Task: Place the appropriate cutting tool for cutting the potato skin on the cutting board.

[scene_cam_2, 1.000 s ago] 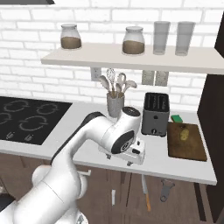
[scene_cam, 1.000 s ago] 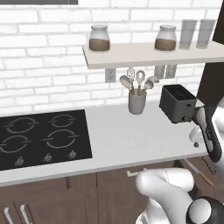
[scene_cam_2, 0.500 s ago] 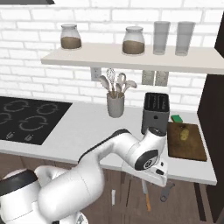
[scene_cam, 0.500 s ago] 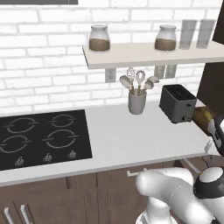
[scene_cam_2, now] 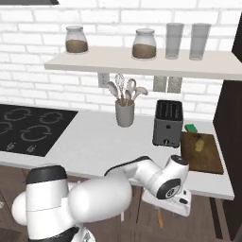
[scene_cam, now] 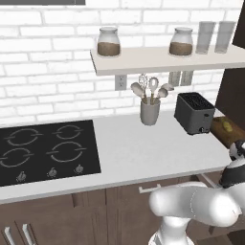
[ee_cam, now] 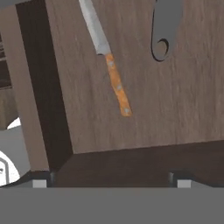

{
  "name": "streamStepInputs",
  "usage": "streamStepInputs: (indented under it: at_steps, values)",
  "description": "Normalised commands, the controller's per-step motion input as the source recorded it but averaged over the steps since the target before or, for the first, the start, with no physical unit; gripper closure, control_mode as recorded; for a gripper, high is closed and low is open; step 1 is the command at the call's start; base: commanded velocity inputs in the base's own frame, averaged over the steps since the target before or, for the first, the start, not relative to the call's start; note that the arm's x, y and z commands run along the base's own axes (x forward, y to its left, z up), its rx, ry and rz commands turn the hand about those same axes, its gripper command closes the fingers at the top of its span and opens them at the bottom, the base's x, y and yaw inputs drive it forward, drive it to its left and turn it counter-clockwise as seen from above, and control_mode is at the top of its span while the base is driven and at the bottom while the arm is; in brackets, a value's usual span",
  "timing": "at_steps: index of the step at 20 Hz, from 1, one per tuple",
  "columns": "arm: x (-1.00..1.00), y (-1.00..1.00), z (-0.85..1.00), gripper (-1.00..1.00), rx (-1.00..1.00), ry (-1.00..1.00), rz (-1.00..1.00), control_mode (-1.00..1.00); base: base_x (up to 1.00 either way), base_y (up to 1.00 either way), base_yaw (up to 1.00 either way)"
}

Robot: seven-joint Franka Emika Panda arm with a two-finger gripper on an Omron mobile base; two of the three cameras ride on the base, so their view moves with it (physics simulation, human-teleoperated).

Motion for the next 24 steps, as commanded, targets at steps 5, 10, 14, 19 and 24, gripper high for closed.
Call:
streamStepInputs:
  at_steps: [5,10,14,19,24]
  values:
    - [0.00,-0.27,-0.51,-1.00,0.00,0.05,0.11,-1.00,0.00,0.00,0.00]
    - [0.00,-0.31,-0.53,-1.00,0.00,0.01,0.13,-1.00,0.00,0.00,0.00]
    - [-0.07,-0.06,-0.47,-1.00,0.00,0.08,0.10,-1.00,0.00,0.00,0.00]
    - [-0.44,0.00,-0.22,-1.00,0.00,0.11,0.06,-1.00,0.00,0.00,0.00]
    - [-0.72,0.00,-0.08,-1.00,0.00,0.11,0.04,-1.00,0.00,0.00,0.00]
